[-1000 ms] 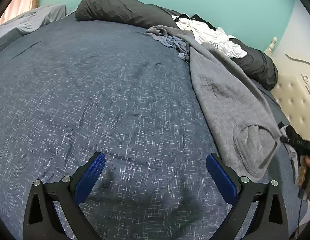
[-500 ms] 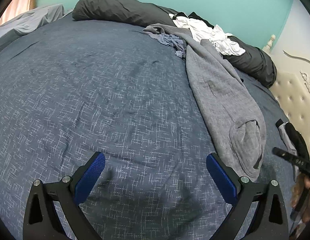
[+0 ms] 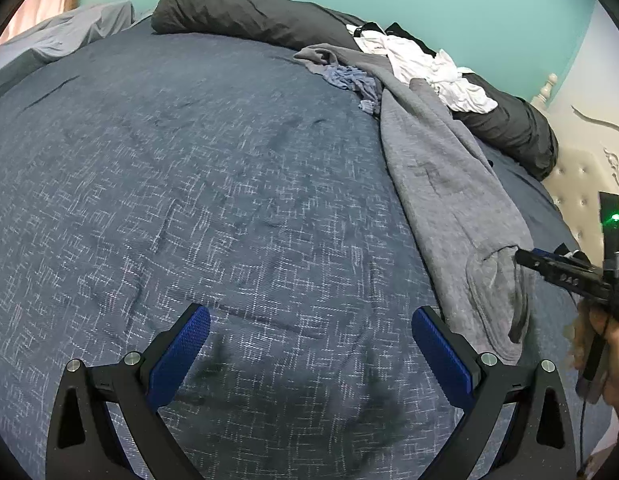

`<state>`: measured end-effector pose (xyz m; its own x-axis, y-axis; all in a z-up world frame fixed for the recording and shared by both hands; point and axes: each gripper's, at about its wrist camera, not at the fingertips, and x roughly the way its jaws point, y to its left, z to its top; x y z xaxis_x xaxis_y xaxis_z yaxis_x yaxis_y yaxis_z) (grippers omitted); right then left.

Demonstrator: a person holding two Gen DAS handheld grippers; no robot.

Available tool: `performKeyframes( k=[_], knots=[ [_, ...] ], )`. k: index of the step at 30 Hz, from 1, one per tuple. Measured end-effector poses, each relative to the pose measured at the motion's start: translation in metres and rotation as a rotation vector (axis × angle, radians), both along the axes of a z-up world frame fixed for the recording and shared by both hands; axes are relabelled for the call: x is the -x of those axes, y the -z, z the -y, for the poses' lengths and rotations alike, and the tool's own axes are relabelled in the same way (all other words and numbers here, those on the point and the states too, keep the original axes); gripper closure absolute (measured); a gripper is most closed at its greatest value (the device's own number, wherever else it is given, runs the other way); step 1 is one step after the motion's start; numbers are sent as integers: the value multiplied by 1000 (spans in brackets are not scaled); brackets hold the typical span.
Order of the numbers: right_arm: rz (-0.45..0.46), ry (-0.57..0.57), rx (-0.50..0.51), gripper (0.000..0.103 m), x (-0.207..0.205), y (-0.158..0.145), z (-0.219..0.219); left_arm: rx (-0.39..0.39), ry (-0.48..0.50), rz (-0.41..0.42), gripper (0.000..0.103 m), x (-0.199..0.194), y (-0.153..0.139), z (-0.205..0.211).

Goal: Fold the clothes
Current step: 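Pull the grey sweatshirt further across the bed with the right tool, then lift the grey sweatshirt with the right tool while the left tool grasps its hem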

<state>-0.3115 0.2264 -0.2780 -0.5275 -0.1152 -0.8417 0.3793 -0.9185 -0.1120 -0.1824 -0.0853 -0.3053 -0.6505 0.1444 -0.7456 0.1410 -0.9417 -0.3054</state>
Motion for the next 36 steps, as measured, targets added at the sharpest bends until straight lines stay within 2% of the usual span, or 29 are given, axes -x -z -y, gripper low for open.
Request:
performKeyframes(
  k=[3,8,12,13,15,17,19,23,27,30,36],
  knots=[
    [-9,-67,-86,52,-1,9,16,-7,-4,4,0,1,2,2],
    [-51,-92,-174,52,-1,17,26,-7,2,5,0,-1,2,1],
    [-95,-85,-178,53,11,15,30,-6,4,3,0,-1,2,-1],
    [-107,-82,-174,56,13,14,30,-6,5,4,0,0,2,-1],
    [-108,-82,-166,87,18,13,30,-5,8,7,0,1,3,-2],
    [-103,-82,-148,98,22,11,28,-7,8,9,0,2,3,-2],
    [-111,-68,-94,100,22,2,21,-7,7,9,0,3,3,-2],
    [-160,-79,-22,101,10,-33,15,-12,11,2,0,2,-1,-4],
    [-207,-98,58,101,-8,-95,15,-12,23,-18,0,-5,-15,-9],
    [-241,-106,121,101,-21,-148,15,-57,28,-27,0,-14,-33,-9],
    [-311,-103,211,101,-46,-249,16,-125,38,-45,0,-34,-84,0]
  ],
)
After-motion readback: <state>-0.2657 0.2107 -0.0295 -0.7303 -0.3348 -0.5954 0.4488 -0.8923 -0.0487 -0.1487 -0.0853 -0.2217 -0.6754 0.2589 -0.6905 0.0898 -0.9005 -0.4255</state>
